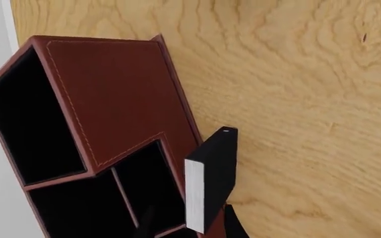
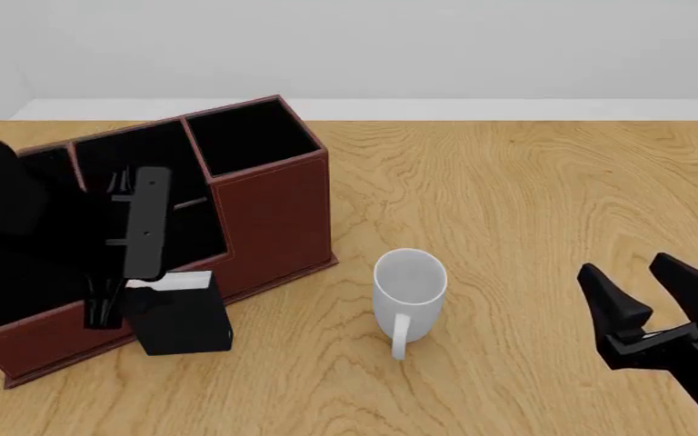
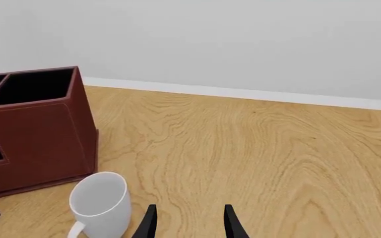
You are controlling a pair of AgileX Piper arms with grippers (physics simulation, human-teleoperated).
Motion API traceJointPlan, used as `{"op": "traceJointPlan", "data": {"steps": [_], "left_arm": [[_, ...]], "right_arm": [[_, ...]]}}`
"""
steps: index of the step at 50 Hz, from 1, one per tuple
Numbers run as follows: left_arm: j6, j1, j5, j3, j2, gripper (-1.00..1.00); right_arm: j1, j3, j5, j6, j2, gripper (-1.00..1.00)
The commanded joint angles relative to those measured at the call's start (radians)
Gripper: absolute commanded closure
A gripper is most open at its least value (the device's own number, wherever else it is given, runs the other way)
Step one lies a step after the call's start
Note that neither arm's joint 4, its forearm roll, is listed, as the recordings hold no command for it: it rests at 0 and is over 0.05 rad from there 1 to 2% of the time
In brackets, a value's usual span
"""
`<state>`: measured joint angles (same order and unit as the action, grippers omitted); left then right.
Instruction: Pick up the book and place it in the front compartment of the caddy.
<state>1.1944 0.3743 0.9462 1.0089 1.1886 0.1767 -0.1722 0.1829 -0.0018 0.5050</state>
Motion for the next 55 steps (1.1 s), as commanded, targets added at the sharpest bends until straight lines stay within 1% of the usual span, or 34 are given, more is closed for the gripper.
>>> {"op": "traceJointPlan", "data": {"steps": [1,9,15,17,22,29,36,48,50,55], "left_arm": [[-0.010,0.026,-0.031,-0.005,0.022,-1.00],[-0.037,0.059,-0.050,0.016,0.056,-1.00],[-0.047,0.074,-0.087,-0.006,0.074,-1.00],[-0.072,0.094,-0.082,0.003,0.082,-1.00],[-0.071,0.096,-0.120,-0.024,0.091,-1.00],[-0.109,0.127,-0.150,-0.029,0.115,-1.00],[-0.139,0.150,-0.186,-0.061,0.126,-1.00],[-0.172,0.156,-0.238,-0.107,0.141,-1.00],[-0.185,0.157,-0.237,-0.103,0.146,-1.00],[-0.186,0.141,-0.240,-0.103,0.149,-1.00]], "right_arm": [[0.006,-0.004,-0.006,0.004,-0.004,-1.00],[0.011,-0.003,-0.005,0.004,-0.004,-1.00],[0.017,-0.006,-0.004,0.004,-0.001,-1.00],[0.019,-0.006,-0.003,0.005,-0.001,-1.00],[0.021,0.000,0.006,0.010,0.005,-1.00],[0.024,0.000,0.011,0.011,0.011,-1.00],[0.026,0.000,0.013,0.010,0.013,-1.00],[0.034,0.010,0.043,0.008,0.042,-1.00],[0.034,0.011,0.047,0.007,0.045,-1.00],[0.034,0.018,0.061,0.007,0.057,-1.00]]}}
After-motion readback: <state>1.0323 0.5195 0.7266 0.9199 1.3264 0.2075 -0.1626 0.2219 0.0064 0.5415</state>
